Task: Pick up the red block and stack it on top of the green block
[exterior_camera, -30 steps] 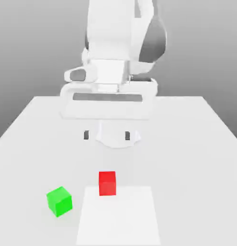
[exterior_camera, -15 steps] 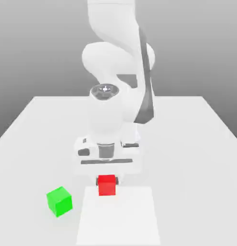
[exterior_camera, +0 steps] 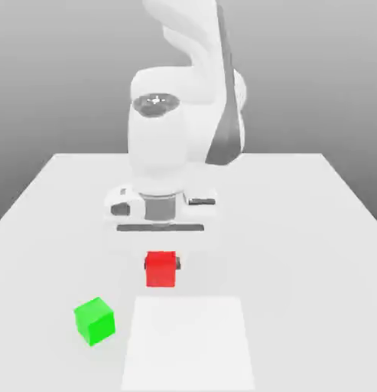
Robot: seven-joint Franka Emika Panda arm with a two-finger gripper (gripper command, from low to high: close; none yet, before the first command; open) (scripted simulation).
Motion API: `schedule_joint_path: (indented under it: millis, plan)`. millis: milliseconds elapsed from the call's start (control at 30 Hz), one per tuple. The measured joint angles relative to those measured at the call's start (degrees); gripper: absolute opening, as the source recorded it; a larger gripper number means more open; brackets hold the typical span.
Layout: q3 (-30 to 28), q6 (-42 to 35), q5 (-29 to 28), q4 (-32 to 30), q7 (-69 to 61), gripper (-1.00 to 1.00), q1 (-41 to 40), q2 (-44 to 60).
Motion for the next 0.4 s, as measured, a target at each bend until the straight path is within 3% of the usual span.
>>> schedule_joint_path:
  millis: [133,300,333,400]
  plan:
    - [-3.67,-3.94,-0.75,7.32,5.62,-1.0,-5.65,3.43]
    - [-2.17,4.19,2.82,8.83,3.85,-1.0,-6.92,13.2]
    - [-1.8,5.45,3.43,8.9,3.41,1.0,-7.13,14.54]
    - [-1.8,5.45,3.43,8.9,3.41,1.0,-7.13,14.54]
